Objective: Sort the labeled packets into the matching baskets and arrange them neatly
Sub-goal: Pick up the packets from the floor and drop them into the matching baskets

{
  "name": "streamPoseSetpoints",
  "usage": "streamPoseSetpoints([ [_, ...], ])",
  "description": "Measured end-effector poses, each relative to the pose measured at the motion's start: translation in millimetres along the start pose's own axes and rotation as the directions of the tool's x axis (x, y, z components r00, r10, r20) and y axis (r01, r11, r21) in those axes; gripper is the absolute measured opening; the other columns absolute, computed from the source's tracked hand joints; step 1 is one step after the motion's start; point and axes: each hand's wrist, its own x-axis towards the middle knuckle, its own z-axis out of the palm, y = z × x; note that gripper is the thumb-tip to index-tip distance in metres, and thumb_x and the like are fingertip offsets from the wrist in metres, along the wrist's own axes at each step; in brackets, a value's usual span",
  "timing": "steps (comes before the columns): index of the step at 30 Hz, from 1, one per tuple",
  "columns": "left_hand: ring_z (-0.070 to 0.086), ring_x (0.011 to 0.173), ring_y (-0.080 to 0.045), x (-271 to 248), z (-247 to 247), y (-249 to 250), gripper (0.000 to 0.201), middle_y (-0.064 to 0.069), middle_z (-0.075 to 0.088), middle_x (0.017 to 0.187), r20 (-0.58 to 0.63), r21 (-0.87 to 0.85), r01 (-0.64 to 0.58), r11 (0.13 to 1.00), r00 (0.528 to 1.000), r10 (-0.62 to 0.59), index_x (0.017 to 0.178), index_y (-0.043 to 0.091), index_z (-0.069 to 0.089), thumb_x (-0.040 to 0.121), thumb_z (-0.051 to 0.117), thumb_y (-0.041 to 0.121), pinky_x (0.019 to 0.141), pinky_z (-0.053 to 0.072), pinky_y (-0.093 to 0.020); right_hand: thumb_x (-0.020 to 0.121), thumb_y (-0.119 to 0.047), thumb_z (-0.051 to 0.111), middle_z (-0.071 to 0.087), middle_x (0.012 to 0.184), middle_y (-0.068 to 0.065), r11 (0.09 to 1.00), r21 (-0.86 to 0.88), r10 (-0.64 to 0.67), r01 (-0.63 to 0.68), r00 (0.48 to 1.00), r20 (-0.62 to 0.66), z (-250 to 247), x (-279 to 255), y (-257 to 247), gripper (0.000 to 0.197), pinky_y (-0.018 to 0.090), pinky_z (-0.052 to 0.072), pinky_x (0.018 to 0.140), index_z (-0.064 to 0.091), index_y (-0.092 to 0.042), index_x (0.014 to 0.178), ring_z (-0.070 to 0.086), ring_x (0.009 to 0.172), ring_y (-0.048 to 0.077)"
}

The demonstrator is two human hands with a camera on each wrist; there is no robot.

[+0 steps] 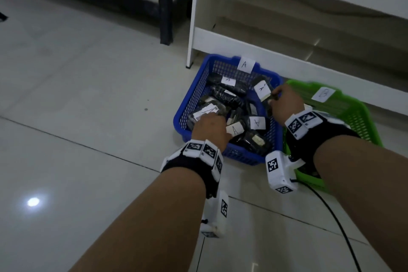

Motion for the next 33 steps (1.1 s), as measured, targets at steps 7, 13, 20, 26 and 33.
streamPoseSetpoints([
  [7, 0.055, 0.108, -0.027, 1.7, 5.0, 2.9, 0.030, -0.013, 0.057, 0.117, -0.060, -0.020, 0.020, 1.000, 0.998, -0.021, 0.117, 0.007, 0.057, 0.089, 0.058, 0.017, 0.088, 0.045, -0.035, 0.088, 0.004, 0.050, 0.043, 0.125, 0.023, 0.951, -0.235, -0.202, 0.198, 0.979, 0.009, 9.4, -0.2, -2.9, 0.024, 0.034, 0.039, 0.080, 0.053, 0.003, 0.112, 0.050, 0.102, 0.038],
  [13, 0.049, 0.108, -0.026, -4.0, 2.6, -2.6, 0.032, -0.011, 0.054, 0.113, -0.067, -0.039, -0.039, 0.998, 0.997, 0.036, 0.108, 0.008, 0.066, 0.094, 0.050, 0.032, 0.090, 0.043, -0.036, 0.096, -0.007, 0.040, 0.046, 0.131, 0.022, 0.885, -0.424, -0.092, 0.190, 0.966, 0.243, 26.1, 0.9, 4.5, 0.035, 0.043, 0.038, 0.102, 0.044, 0.001, 0.130, 0.043, 0.121, 0.036],
  [20, 0.047, 0.115, -0.023, -10.6, 4.3, -9.5, 0.048, -0.006, 0.052, 0.121, 0.089, 0.079, -0.256, 0.964, 0.964, 0.249, 0.135, 0.019, 0.048, 0.098, 0.031, 0.046, 0.098, 0.039, -0.036, 0.099, -0.026, 0.033, 0.019, 0.157, 0.001, 0.816, -0.561, 0.105, 0.140, 0.918, 0.383, 34.6, -1.1, 29.0, 0.049, 0.067, 0.007, 0.110, 0.023, -0.021, 0.147, 0.000, 0.145, 0.036],
  [26, 0.042, 0.117, -0.027, -16.2, 5.9, 1.0, 0.046, -0.006, 0.049, 0.121, 0.142, 0.251, -0.316, 0.915, 0.947, 0.288, 0.127, 0.030, 0.056, 0.097, 0.029, 0.051, 0.096, 0.030, -0.040, 0.098, -0.026, 0.042, 0.018, 0.157, 0.004, 0.910, -0.349, -0.089, 0.224, 0.928, 0.363, -3.8, -31.6, 27.6, 0.051, 0.051, 0.012, 0.115, 0.028, -0.025, 0.146, 0.010, 0.145, 0.031],
  [33, 0.043, 0.113, -0.032, -48.6, 18.8, 31.5, 0.045, -0.017, 0.053, 0.116, -0.040, 0.302, -0.603, 0.739, 0.766, 0.642, 0.114, 0.011, 0.056, 0.088, 0.037, 0.042, 0.090, 0.025, -0.042, 0.085, -0.016, 0.046, 0.058, 0.119, 0.013, 0.945, -0.213, -0.289, 0.247, 0.937, -0.195, -30.3, -144.4, 94.6, 0.035, 0.044, 0.031, 0.095, 0.057, -0.013, 0.118, 0.048, 0.116, 0.034],
])
